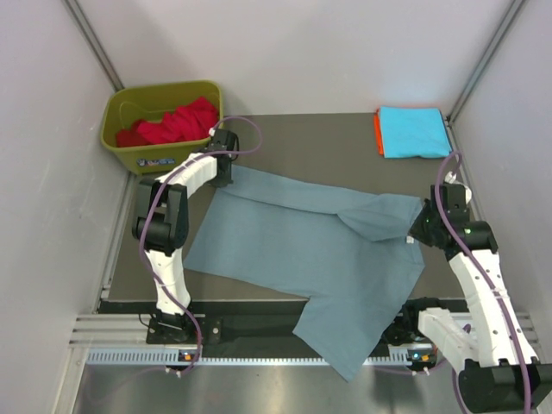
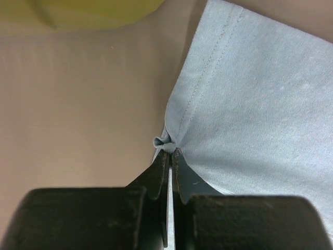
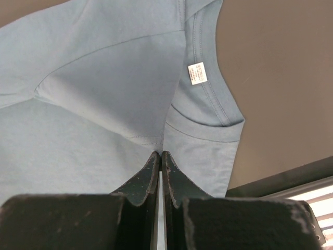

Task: Fold and stack the t-shirts
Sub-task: Fold the tshirt

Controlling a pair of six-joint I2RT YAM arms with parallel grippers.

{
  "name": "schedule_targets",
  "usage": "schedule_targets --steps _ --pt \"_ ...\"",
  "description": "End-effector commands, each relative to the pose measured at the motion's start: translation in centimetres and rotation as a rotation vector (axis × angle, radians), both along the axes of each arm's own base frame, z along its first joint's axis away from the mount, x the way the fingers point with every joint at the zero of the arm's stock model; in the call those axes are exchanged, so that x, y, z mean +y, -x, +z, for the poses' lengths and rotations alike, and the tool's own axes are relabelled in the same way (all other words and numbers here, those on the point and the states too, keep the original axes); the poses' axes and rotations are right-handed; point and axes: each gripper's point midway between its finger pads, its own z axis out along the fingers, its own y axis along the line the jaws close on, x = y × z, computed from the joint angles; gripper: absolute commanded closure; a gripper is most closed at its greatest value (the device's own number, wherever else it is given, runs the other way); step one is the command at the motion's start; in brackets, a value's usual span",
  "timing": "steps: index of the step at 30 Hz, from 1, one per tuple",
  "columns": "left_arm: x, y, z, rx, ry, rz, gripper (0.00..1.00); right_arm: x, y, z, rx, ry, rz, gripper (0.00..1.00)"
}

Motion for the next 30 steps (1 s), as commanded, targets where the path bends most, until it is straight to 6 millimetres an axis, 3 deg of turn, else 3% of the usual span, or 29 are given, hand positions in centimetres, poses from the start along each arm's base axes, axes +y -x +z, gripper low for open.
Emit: schedule_targets --steps 1,4,15,30 --pt "0.6 1.4 -1.6 0.072 -0.028 -0.003 1.0 -0.7 1.2 0.1 0.003 0.034 -0.003 1.0" --pt "0.6 1.5 -1.8 0.077 -0.03 -0.006 1.0 -0.2 1.5 -1.3 0.036 0.008 0.002 1.0" --pt "0.5 1.5 -2.1 0.084 -0.031 -0.005 1.0 0.0 2.5 -2.7 0.09 -0.008 -0.001 1.0" --pt "0.7 2.0 -2.0 0.09 -0.049 -0.018 0.95 0.0 2.5 -2.9 0.1 -0.006 0.003 1.0"
